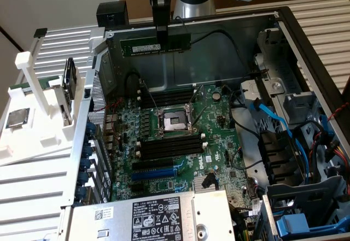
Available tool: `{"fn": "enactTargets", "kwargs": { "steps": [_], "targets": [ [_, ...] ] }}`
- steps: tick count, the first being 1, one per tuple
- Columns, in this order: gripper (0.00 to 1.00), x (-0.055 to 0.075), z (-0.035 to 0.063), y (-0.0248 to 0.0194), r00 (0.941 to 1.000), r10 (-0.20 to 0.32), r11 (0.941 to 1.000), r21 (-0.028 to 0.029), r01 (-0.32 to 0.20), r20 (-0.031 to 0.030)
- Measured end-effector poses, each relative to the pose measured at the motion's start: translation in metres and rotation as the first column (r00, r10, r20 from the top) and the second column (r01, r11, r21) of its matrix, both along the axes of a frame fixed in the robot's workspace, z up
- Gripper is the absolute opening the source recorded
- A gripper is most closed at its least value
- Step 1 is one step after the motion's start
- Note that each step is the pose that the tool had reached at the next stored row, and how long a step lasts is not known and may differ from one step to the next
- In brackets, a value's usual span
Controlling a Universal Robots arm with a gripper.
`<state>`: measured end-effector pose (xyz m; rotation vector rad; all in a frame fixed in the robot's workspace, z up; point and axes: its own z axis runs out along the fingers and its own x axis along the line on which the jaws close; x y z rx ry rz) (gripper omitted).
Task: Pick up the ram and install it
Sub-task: 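Pick up the ram and move it above insertion slot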
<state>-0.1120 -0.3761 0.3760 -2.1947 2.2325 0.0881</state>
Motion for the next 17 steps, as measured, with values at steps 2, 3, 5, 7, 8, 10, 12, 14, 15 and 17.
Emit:
{"fn": "enactTargets", "kwargs": {
  "steps": [2,3,5,7,8,10,12,14,15,17],
  "targets": [
    [0.13,0.0,-0.0038,-0.0016,1.0,0.0,1.0,0.0034,0.0,0.0001],
    [0.13,0.0,-0.0056,-0.0029,1.0,0.0,1.0,0.0045,0.0,0.0001],
    [0.13,0.0,-0.0093,-0.0048,1.0,0.0,1.0,0.0053,0.0,0.0001],
    [0.13,0.0,-0.0148,-0.0079,1.0,0.0,1.0,0.0061,0.0,0.0],
    [0.13,0.001,-0.0164,-0.0083,1.0,0.0,1.0,0.0062,0.0,-0.0008],
    [0.13,0.003,-0.0192,-0.0087,1.0,0.0,1.0,0.0062,0.0,-0.0042],
    [0.13,0.004,-0.0222,-0.0115,1.0,0.0,1.0,0.0094,0.0,-0.0051],
    [0.13,0.005,-0.0248,-0.0142,1.0,0.0,0.9999,0.015,0.0,-0.0064],
    [0.13,0.006,-0.0261,-0.0214,1.0,0.0,0.9996,0.0292,0.0,-0.0073],
    [0.13,0.007,-0.0266,-0.0292,1.0,0.0,0.999,0.0449,0.0,-0.0075]
  ]
}}
